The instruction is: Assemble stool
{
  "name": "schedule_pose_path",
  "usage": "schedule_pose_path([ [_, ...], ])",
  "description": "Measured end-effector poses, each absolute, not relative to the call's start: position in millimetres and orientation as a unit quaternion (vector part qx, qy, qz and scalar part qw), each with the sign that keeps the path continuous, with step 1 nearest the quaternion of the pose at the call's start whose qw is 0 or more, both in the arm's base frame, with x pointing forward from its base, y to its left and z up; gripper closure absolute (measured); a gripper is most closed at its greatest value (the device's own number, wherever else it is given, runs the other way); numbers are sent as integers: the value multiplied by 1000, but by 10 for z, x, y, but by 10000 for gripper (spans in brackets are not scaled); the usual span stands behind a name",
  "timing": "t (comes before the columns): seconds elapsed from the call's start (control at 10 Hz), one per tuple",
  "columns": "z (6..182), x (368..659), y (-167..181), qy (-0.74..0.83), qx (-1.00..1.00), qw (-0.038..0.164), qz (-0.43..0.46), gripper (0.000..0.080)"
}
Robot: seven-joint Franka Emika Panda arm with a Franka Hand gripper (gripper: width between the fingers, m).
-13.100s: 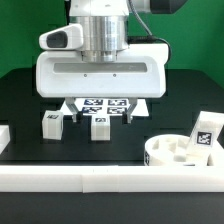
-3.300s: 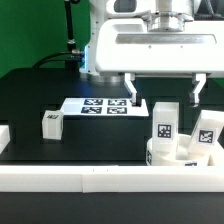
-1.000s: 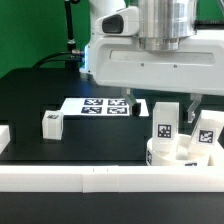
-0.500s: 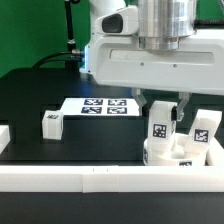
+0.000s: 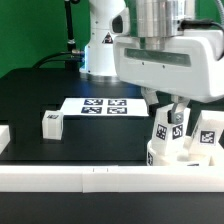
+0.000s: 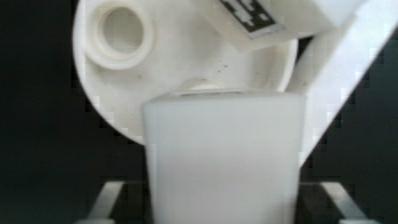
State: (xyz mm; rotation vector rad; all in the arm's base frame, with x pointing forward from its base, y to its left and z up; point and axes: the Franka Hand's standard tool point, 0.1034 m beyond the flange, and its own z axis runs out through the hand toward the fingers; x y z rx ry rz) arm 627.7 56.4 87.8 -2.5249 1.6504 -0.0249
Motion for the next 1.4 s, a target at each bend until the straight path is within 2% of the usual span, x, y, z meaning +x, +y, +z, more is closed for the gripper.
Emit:
schedule_pose_path([
  [0.6,873,6280,670,760,-646,74,14,463],
  [0.9,857,6324,642,870,-477,121,15,463],
  [1.1,852,6329,724,905,-399,145,14,463],
  [1.3,849,6315,778,916,-370,151,28,463],
  [1.4,843,6307,805,919,-360,155,34,386],
])
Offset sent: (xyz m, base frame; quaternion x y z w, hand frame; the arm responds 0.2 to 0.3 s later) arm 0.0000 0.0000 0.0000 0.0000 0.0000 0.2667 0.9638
